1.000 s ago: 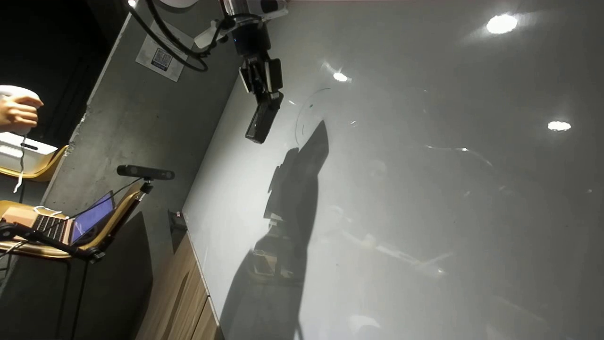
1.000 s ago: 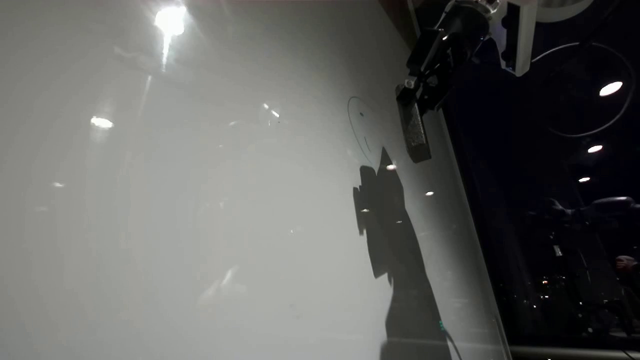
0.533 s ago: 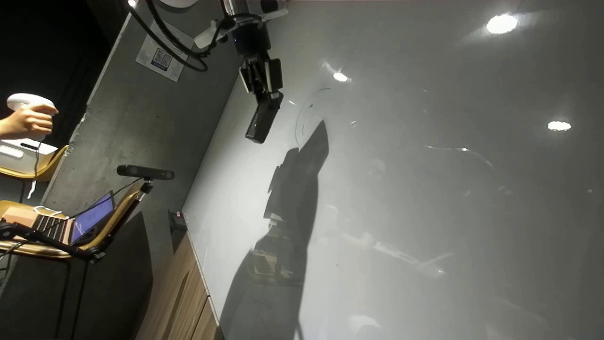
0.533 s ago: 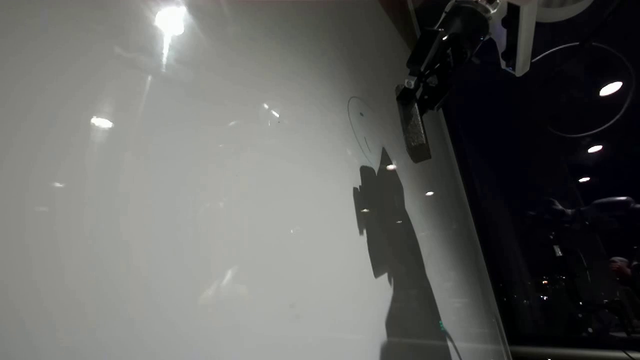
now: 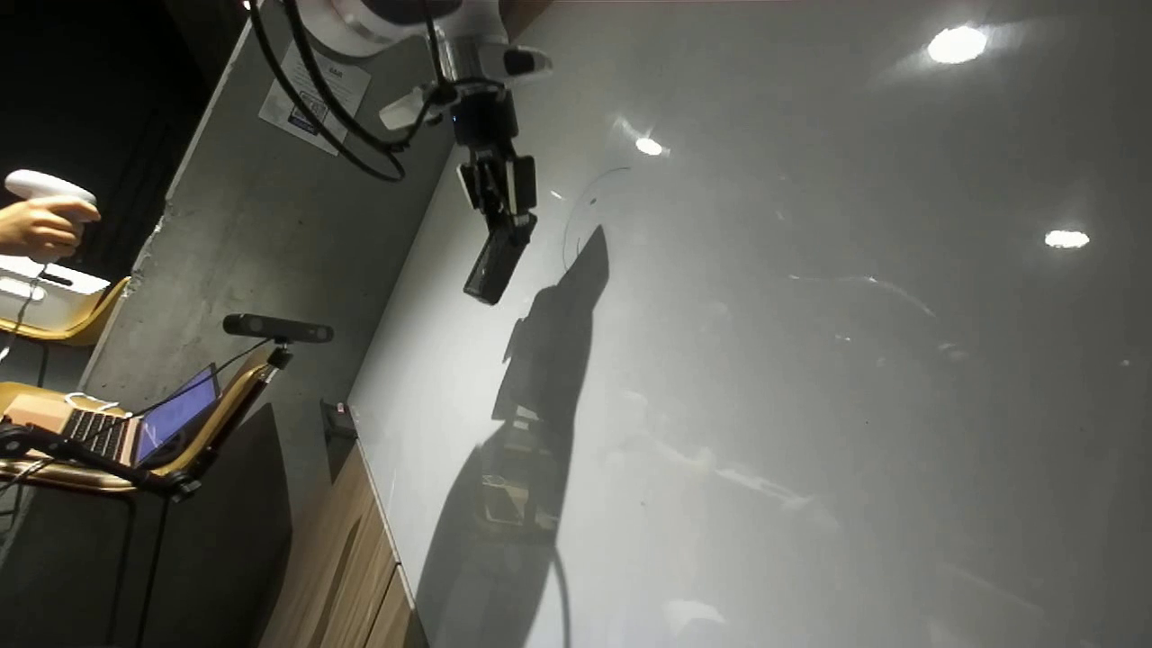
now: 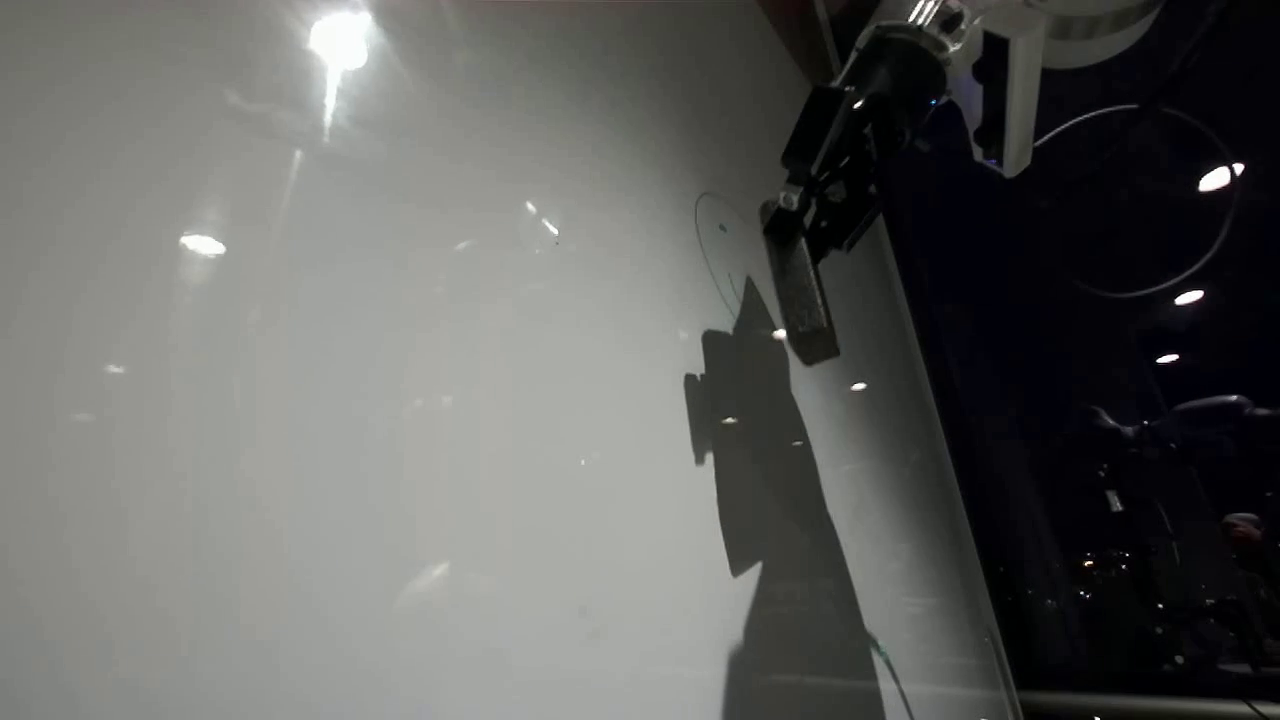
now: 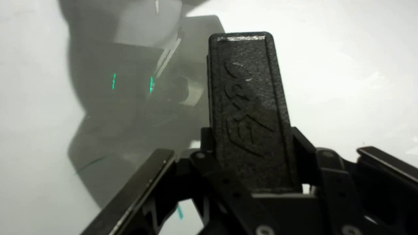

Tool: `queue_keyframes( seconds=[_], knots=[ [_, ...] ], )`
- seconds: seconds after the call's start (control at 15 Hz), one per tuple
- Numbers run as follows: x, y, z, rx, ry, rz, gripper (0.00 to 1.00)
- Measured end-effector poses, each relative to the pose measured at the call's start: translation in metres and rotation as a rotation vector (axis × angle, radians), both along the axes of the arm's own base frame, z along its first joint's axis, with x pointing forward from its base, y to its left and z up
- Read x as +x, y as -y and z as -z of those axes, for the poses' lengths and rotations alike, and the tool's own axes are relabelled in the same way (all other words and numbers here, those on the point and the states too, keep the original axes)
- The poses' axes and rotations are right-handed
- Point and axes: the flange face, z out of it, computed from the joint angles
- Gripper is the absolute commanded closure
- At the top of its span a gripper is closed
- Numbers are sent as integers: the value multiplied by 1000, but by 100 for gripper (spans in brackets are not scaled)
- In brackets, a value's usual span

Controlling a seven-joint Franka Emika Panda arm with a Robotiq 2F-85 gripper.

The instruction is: Erase the drawings on the board

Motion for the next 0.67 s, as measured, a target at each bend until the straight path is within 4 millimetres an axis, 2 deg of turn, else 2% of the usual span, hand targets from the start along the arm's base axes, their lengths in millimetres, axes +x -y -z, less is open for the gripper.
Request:
queue_keyframes(
  seconds=[0.2, 0.33, 0.47, 0.67],
  knots=[
    [52, -32, 60, -34, -115, -21, 68],
    [80, -40, 92, -53, -169, -26, 68],
    [89, -42, 106, -60, -215, -22, 68],
    [89, -42, 98, -65, -224, -19, 68]
  ],
)
